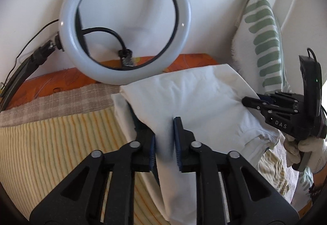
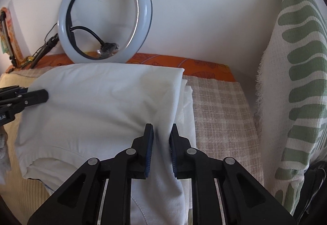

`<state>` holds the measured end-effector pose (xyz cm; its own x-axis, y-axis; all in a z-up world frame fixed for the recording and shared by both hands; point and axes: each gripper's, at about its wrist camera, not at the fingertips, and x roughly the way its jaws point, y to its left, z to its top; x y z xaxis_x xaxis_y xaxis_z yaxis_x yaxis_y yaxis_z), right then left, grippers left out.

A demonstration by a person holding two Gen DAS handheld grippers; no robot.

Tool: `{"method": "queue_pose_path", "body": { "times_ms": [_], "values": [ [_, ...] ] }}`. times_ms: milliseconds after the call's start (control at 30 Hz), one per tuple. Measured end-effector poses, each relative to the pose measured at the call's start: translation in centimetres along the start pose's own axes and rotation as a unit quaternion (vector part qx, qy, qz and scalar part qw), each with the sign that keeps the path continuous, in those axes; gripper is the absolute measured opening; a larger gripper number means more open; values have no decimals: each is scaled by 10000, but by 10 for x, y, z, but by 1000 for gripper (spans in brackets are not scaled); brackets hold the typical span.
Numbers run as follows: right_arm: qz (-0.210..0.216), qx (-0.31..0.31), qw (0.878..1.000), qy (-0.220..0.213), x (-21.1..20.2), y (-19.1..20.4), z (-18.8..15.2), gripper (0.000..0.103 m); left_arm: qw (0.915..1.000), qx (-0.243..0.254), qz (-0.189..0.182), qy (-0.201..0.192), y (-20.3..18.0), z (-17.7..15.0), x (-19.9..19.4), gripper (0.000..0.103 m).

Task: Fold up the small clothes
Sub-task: 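Carry the folded shirt with both tools onto the clothes pile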

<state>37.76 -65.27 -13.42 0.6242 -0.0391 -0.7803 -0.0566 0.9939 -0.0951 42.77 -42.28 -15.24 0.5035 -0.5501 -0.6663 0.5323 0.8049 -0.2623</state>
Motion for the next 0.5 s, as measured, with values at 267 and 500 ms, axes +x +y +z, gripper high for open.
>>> {"method": "queue_pose_path", "body": {
  "times_ms": [267, 500],
  "values": [
    [-389, 307, 9987, -94, -19, -10, -3, 18, 9997, 148, 195, -96, -3, -4, -28, 18],
    [-415, 356, 9976, -435, -64, 2, -3, 20, 9981, 419, 223, -384, -24, -12, -77, 18]
  ]
}}
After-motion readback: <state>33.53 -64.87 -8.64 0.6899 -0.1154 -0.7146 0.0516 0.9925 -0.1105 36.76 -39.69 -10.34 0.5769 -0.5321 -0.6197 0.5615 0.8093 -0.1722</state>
